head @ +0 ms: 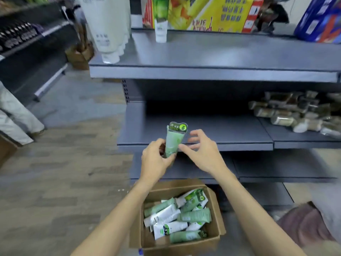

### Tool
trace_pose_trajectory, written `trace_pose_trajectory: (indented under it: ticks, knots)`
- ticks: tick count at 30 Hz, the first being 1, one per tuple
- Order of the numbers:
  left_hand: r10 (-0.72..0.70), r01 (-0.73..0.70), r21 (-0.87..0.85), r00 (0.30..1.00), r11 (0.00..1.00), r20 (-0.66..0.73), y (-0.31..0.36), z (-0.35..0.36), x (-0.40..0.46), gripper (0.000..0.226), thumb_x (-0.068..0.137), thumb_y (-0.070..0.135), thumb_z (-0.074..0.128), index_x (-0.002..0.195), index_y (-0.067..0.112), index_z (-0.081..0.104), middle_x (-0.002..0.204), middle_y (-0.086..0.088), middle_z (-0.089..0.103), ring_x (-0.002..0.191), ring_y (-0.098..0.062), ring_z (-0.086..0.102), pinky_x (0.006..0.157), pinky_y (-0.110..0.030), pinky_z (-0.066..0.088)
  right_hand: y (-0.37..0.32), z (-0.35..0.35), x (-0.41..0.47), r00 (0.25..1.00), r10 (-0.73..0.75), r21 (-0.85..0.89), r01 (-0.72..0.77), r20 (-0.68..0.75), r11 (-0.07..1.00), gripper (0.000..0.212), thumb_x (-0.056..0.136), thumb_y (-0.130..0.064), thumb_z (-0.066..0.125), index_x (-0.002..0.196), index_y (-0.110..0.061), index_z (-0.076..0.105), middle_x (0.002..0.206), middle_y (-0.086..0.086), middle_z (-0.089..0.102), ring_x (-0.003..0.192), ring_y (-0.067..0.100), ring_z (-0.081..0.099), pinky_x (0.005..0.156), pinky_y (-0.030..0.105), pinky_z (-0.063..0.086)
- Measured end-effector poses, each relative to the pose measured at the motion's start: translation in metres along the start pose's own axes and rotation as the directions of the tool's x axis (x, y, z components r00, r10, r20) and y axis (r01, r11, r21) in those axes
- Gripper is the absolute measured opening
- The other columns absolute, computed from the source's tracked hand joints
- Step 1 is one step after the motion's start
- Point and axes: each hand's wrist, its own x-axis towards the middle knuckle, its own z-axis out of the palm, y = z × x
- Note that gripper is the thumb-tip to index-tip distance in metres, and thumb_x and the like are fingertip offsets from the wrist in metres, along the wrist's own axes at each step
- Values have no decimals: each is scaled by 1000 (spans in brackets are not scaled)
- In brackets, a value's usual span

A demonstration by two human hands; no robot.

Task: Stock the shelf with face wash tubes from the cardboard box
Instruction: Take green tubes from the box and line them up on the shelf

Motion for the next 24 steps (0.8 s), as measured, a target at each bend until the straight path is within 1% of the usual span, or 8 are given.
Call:
trace_pose_trajectory:
  ticks: [3, 5, 8, 12, 14, 17, 21, 24]
  knots:
    - [121, -121, 6, 987, 993, -104, 48, -41, 28, 31, 66, 33, 79, 92, 27, 65, 85, 7, 67, 77, -9, 65, 74, -37, 55, -56, -28, 8, 989, -113, 16, 115, -100, 993, 52, 82, -46, 76, 124, -23, 55, 111, -7, 67, 82, -2, 67, 65, 8, 49]
    - [169, -172, -8, 973, 985, -156, 79, -65, 45, 32, 65, 34, 78, 94, 28, 65, 85, 7, 68, 76, -9, 65, 73, -37, 56, -89, -46, 13, 973, -173, 39, 180, -153, 983, 50, 81, -44, 77, 121, -22, 57, 108, -7, 68, 77, -4, 67, 65, 7, 50]
    - [243, -255, -27, 946, 967, -216, 119, -96, 67, 30, 66, 35, 78, 92, 27, 65, 84, 7, 69, 76, -8, 66, 73, -38, 56, -132, -73, 18, 946, -245, 34, 258, -212, 966, 48, 81, -46, 76, 119, -25, 57, 106, -11, 67, 77, -6, 66, 64, 6, 48]
    - [308, -335, -46, 905, 941, -295, 162, -122, 89, 31, 69, 33, 82, 95, 25, 66, 86, 7, 71, 77, -7, 67, 75, -37, 56, -172, -100, 25, 906, -319, 13, 335, -278, 942, 43, 83, -50, 73, 115, -28, 55, 104, -11, 68, 82, -1, 68, 72, 18, 53]
    - [339, -369, -28, 880, 929, -334, 177, -127, 97, 31, 70, 35, 82, 95, 25, 66, 87, 6, 71, 78, -8, 67, 75, -37, 56, -184, -107, 28, 893, -343, -2, 358, -290, 934, 42, 84, -50, 72, 115, -28, 55, 104, -11, 68, 83, 2, 69, 72, 20, 53]
    - [344, -373, -13, 868, 928, -357, 189, -127, 110, 31, 71, 35, 82, 95, 23, 67, 89, 3, 70, 78, -10, 66, 76, -35, 55, -192, -113, 34, 888, -363, -24, 372, -283, 928, 41, 86, -48, 70, 118, -26, 55, 105, -10, 67, 84, 1, 68, 67, 15, 51]
    - [290, -307, 2, 897, 952, -333, 191, -111, 136, 30, 70, 34, 82, 92, 23, 66, 88, 3, 70, 80, -12, 66, 75, -36, 56, -189, -121, 50, 885, -354, -12, 368, -302, 930, 41, 86, -47, 70, 118, -25, 55, 106, -8, 67, 83, 2, 67, 67, 15, 51]
    - [252, -271, -12, 910, 963, -330, 197, -92, 159, 29, 71, 30, 83, 94, 20, 68, 88, 4, 72, 79, -10, 67, 72, -29, 55, -179, -134, 69, 886, -355, -18, 367, -299, 930, 40, 86, -47, 71, 116, -25, 56, 104, -8, 67, 79, 1, 67, 67, 14, 50]
